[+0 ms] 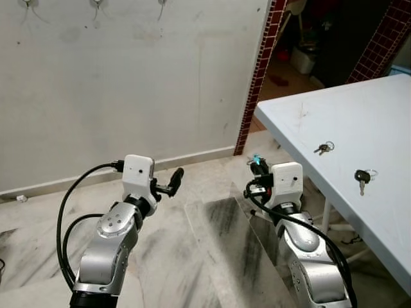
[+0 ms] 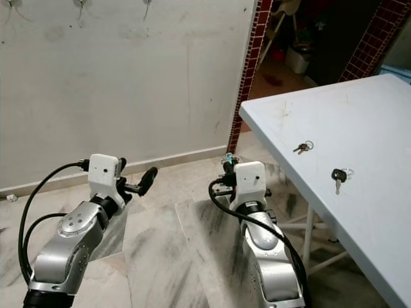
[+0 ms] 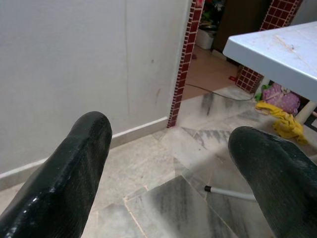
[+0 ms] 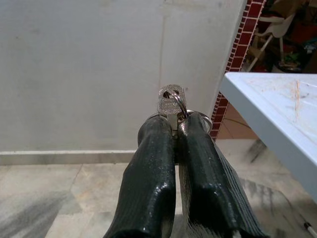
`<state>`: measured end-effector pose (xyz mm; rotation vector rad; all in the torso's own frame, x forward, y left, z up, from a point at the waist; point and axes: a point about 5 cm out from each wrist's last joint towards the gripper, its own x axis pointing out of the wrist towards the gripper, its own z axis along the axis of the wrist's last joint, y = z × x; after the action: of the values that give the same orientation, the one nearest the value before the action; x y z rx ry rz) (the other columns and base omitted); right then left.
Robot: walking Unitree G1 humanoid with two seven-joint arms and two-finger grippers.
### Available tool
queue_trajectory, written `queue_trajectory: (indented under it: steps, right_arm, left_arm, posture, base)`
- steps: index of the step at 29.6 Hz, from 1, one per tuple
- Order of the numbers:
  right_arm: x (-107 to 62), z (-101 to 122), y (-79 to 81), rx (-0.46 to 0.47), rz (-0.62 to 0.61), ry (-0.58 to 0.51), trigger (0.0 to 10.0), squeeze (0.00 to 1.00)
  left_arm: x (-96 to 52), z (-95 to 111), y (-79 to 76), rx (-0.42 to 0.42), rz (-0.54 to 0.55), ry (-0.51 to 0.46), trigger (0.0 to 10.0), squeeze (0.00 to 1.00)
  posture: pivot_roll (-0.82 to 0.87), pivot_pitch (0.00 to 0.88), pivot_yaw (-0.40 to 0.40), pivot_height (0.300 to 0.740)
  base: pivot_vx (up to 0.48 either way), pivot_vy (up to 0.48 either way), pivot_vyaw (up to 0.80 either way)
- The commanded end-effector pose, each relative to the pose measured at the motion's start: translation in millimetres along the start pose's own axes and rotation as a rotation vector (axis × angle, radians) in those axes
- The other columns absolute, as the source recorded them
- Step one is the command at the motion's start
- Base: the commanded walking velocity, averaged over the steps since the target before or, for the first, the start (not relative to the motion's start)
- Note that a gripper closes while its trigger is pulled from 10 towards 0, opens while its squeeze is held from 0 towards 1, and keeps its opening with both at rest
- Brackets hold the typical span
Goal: Hang keys on a hook
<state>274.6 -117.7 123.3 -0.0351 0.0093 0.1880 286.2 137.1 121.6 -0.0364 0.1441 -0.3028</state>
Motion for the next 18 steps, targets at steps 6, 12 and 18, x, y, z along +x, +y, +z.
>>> queue_trajectory:
  steps: [6,12,18]
  right_arm:
    - [1.0,2.3,2.8,-0.016,0.017,-0.018,10.0,0.0]
    - [1.3,2.5,4.2,-0.021,0.025,-0.022,10.0,0.0]
    - [1.6,2.8,4.8,-0.028,0.031,-0.025,10.0,0.0]
  left_arm:
    - [0.4,1.2,-1.4,-0.005,-0.013,0.003,10.0,0.0]
    - [-0.3,-0.1,-2.2,-0.01,-0.015,0.007,10.0,0.0]
    - [0.2,-0.5,-3.2,-0.015,-0.021,0.009,10.0,0.0]
  posture:
    - [0.12,0.035,-0.065,0.74]
    - [0.12,0.035,-0.066,0.74]
    - [0.12,0.034,-0.066,0.74]
  base:
    - [0.287,0.0,0.0]
    - [0.31,0.0,0.0]
    - [0.318,0.0,0.0]
